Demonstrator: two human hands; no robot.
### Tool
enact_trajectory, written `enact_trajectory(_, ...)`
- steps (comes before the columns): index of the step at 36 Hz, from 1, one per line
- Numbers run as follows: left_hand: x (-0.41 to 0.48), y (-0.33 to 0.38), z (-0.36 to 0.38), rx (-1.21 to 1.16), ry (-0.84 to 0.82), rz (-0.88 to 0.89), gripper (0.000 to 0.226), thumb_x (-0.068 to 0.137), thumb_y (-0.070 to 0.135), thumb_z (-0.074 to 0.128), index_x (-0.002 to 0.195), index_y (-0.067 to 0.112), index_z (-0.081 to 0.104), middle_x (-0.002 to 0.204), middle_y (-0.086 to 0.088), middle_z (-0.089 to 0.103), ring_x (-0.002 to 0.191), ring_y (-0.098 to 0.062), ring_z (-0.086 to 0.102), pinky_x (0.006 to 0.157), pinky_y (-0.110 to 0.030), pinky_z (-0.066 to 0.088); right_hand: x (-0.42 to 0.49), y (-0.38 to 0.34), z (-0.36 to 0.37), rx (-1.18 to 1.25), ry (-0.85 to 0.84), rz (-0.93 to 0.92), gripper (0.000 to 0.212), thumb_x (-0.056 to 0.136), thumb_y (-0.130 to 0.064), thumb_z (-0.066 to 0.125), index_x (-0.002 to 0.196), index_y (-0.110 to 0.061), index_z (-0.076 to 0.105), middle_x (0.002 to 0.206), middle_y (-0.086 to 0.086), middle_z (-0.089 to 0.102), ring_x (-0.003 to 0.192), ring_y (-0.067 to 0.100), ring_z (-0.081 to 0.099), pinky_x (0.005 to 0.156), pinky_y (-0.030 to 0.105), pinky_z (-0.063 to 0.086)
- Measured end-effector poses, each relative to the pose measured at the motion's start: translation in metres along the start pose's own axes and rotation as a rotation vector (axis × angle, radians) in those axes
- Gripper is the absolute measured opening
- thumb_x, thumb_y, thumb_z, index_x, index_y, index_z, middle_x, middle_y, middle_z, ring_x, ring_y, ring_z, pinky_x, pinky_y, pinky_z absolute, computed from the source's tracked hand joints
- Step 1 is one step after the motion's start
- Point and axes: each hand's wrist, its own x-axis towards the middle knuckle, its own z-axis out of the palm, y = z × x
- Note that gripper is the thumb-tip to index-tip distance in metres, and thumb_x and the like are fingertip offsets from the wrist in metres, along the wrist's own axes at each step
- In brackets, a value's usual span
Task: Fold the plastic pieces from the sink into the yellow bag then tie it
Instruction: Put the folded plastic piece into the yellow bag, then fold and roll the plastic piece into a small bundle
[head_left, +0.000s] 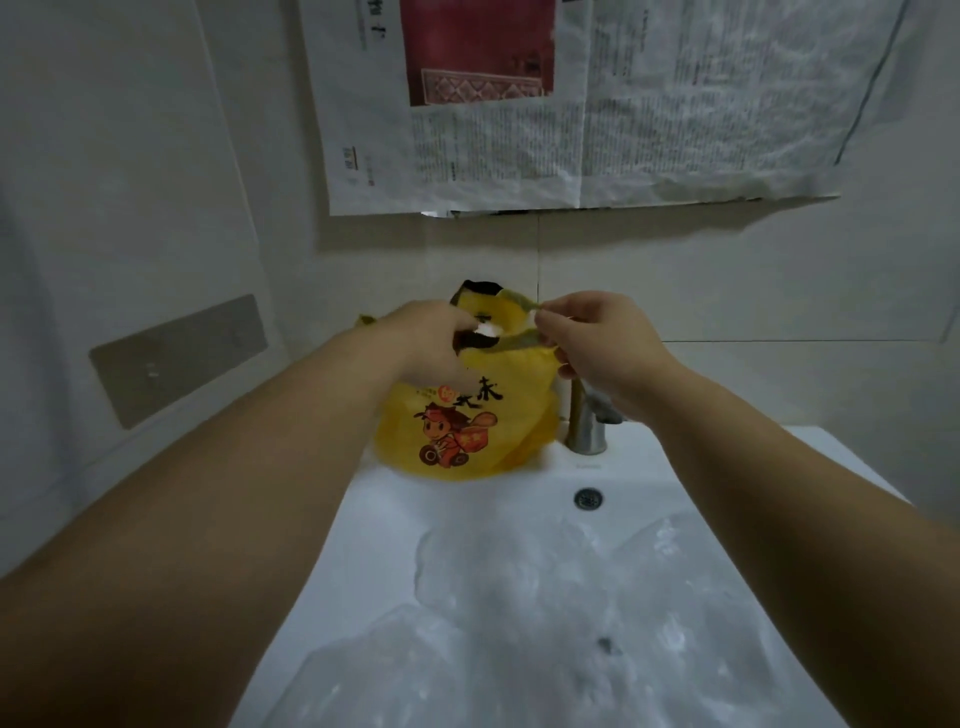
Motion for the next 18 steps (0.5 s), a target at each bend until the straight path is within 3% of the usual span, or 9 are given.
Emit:
enact_trajectory(3, 0.003, -0.005, 0.007, 0.051, 0.119, -0.047, 0.043, 0.085, 0.018, 0.067, 0.126, 0.029, 0.058, 0.113, -0.001, 0.060, 0.106, -0.025, 0.055, 0.092, -0.041, 0.046, -0.005, -0.001, 0.000, 0.008, -0.013, -0.013, 0.022, 0.096, -0.025, 0.055, 0.113, -0.014, 0.065, 0.088, 0.004, 0.065, 0.066, 0.014, 0.054, 0.068, 0.033, 0.052)
enact_trajectory(6, 0.007, -0.004, 0.007, 0.034, 0.208, -0.071, 0.014, 0.092, 0.023, 0.059, 0.095, 0.037, 0.063, 0.102, -0.001, 0.061, 0.106, -0.030, 0.054, 0.095, -0.047, 0.042, -0.005, 0.002, 0.000, -0.011, -0.014, -0.025, 0.025, 0.095, -0.025, 0.056, 0.115, -0.013, 0.065, 0.088, 0.002, 0.065, 0.070, 0.015, 0.056, 0.071, 0.035, 0.052)
enact_trajectory(7, 0.010, -0.003, 0.005, 0.035, 0.267, -0.092, 0.013, 0.094, 0.027, 0.055, 0.092, 0.037, 0.063, 0.102, -0.002, 0.060, 0.108, -0.031, 0.051, 0.094, -0.043, 0.041, -0.003, 0.004, -0.001, -0.018, -0.012, -0.029, 0.025, 0.095, -0.025, 0.056, 0.115, -0.013, 0.065, 0.090, 0.001, 0.065, 0.072, 0.013, 0.056, 0.072, 0.034, 0.051)
enact_trajectory(10, 0.016, -0.003, -0.002, -0.015, 0.403, -0.194, 0.022, 0.098, 0.032, 0.049, 0.109, 0.031, 0.068, 0.114, -0.009, 0.054, 0.114, -0.033, 0.044, 0.089, -0.040, 0.040, 0.000, 0.009, -0.004, -0.036, -0.013, -0.037, 0.023, 0.096, -0.023, 0.055, 0.114, -0.014, 0.065, 0.093, -0.002, 0.064, 0.074, 0.008, 0.055, 0.070, 0.026, 0.049)
enact_trajectory(12, 0.024, -0.002, -0.004, -0.211, 0.384, -0.203, 0.025, 0.098, 0.030, 0.049, 0.110, 0.020, 0.069, 0.105, -0.010, 0.057, 0.095, -0.028, 0.053, 0.074, -0.033, 0.045, 0.003, 0.012, -0.006, -0.035, -0.009, -0.029, 0.022, 0.096, -0.022, 0.055, 0.114, -0.014, 0.064, 0.093, -0.002, 0.064, 0.071, 0.008, 0.054, 0.066, 0.025, 0.047)
enact_trajectory(14, 0.027, 0.000, -0.004, -0.371, 0.371, -0.245, 0.026, 0.099, 0.025, 0.048, 0.104, 0.009, 0.067, 0.082, -0.006, 0.055, 0.072, -0.022, 0.051, 0.056, -0.028, 0.038, 0.005, 0.014, -0.006, -0.040, -0.006, -0.019, 0.023, 0.095, -0.023, 0.055, 0.115, -0.013, 0.064, 0.094, -0.001, 0.064, 0.070, 0.009, 0.054, 0.068, 0.027, 0.047)
enact_trajectory(16, 0.029, 0.001, -0.003, -0.436, 0.396, -0.297, 0.027, 0.098, 0.024, 0.047, 0.103, 0.004, 0.065, 0.074, -0.005, 0.051, 0.069, -0.023, 0.049, 0.053, -0.028, 0.033, 0.006, 0.017, -0.005, -0.046, -0.006, -0.009, 0.023, 0.095, -0.023, 0.056, 0.114, -0.013, 0.064, 0.094, -0.001, 0.064, 0.072, 0.009, 0.054, 0.072, 0.028, 0.048)
enact_trajectory(18, 0.028, 0.001, 0.001, -0.481, 0.400, -0.296, 0.027, 0.097, 0.025, 0.050, 0.105, 0.005, 0.065, 0.079, -0.006, 0.055, 0.073, -0.024, 0.052, 0.058, -0.029, 0.039, 0.004, 0.019, -0.005, -0.045, -0.011, -0.003, 0.022, 0.095, -0.024, 0.056, 0.112, -0.014, 0.065, 0.089, -0.002, 0.064, 0.073, 0.009, 0.054, 0.073, 0.029, 0.049)
